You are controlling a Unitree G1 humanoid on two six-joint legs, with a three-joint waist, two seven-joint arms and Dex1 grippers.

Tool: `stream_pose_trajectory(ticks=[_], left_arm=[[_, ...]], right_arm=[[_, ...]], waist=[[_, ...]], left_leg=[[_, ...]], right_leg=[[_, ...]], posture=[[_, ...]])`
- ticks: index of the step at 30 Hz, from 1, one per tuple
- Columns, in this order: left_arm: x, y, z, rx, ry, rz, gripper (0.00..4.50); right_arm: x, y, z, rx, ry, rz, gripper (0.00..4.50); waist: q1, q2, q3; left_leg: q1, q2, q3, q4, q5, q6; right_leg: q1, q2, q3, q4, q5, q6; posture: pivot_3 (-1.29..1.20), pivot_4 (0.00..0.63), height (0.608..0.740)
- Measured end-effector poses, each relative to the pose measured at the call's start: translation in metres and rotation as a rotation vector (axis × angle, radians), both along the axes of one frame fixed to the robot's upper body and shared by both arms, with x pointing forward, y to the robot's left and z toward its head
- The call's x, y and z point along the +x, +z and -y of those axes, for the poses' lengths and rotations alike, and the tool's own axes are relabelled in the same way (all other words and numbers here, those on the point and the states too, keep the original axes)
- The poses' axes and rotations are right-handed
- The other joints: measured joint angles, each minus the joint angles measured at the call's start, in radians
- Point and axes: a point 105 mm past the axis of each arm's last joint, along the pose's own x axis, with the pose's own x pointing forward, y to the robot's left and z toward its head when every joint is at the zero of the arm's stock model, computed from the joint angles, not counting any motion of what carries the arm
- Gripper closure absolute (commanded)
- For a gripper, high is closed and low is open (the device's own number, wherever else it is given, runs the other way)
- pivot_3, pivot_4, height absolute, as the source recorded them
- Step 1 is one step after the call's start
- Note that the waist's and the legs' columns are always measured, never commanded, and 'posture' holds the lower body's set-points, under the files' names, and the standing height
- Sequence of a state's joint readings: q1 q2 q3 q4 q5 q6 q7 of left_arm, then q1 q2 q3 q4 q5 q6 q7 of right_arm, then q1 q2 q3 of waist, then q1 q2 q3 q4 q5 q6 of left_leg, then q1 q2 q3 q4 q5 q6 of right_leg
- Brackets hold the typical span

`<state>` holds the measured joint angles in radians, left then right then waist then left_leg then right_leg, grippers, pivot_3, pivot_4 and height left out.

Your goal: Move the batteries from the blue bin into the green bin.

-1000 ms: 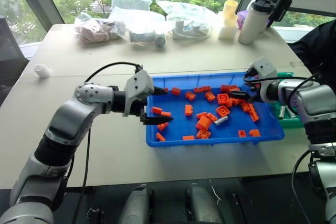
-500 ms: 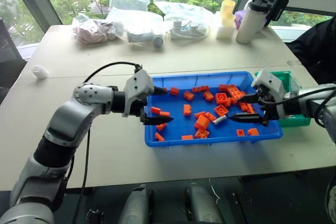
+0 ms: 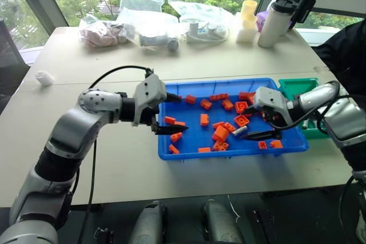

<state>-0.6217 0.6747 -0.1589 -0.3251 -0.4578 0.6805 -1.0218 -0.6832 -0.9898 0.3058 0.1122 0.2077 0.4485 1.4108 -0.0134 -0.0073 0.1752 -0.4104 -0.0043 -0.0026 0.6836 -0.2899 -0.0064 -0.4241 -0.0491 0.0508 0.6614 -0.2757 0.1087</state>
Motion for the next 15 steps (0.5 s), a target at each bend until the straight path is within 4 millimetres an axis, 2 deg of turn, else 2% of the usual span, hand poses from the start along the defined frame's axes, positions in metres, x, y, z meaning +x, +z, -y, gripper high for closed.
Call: stream_pose_trajectory(ticks=[6,13,14,15], left_arm=[[-0.001,0.005,-0.001,-0.024,0.012,-0.007,0.0],[-0.004,0.005,0.0,-0.03,0.032,-0.005,0.0],[-0.004,0.005,0.0,-0.031,0.037,-0.009,0.0],[-0.004,0.004,0.0,-0.032,0.039,-0.011,0.0]], right_arm=[[0.002,-0.008,0.002,-0.048,0.088,-0.056,0.05],[0.01,-0.033,0.005,-0.08,0.137,-0.113,0.05],[0.011,-0.036,0.006,-0.094,0.149,-0.109,0.54],[0.013,-0.036,0.007,-0.115,0.164,-0.091,0.84]], waist=[[0.0,0.0,0.0],[-0.001,0.0,0.0],[-0.001,0.0,0.0],[-0.001,0.0,0.0]], left_leg=[[0.0,0.0,0.0,0.0,0.0,0.0],[0.0,0.0,0.0,0.0,0.0,0.0],[0.0,0.0,0.0,0.0,0.0,-0.001],[0.0,0.0,0.0,0.0,0.0,-0.001]], right_leg=[[0.0,0.0,0.0,0.0,0.0,0.0],[0.0,0.0,0.0,0.0,0.0,0.0],[0.0,0.0,0.0,0.0,0.0,0.0],[0.0,0.0,0.0,0.0,0.0,0.0]], posture=[[0.0,0.15,0.74],[0.0,0.15,0.74],[0.0,0.15,0.74],[0.0,0.15,0.74]])
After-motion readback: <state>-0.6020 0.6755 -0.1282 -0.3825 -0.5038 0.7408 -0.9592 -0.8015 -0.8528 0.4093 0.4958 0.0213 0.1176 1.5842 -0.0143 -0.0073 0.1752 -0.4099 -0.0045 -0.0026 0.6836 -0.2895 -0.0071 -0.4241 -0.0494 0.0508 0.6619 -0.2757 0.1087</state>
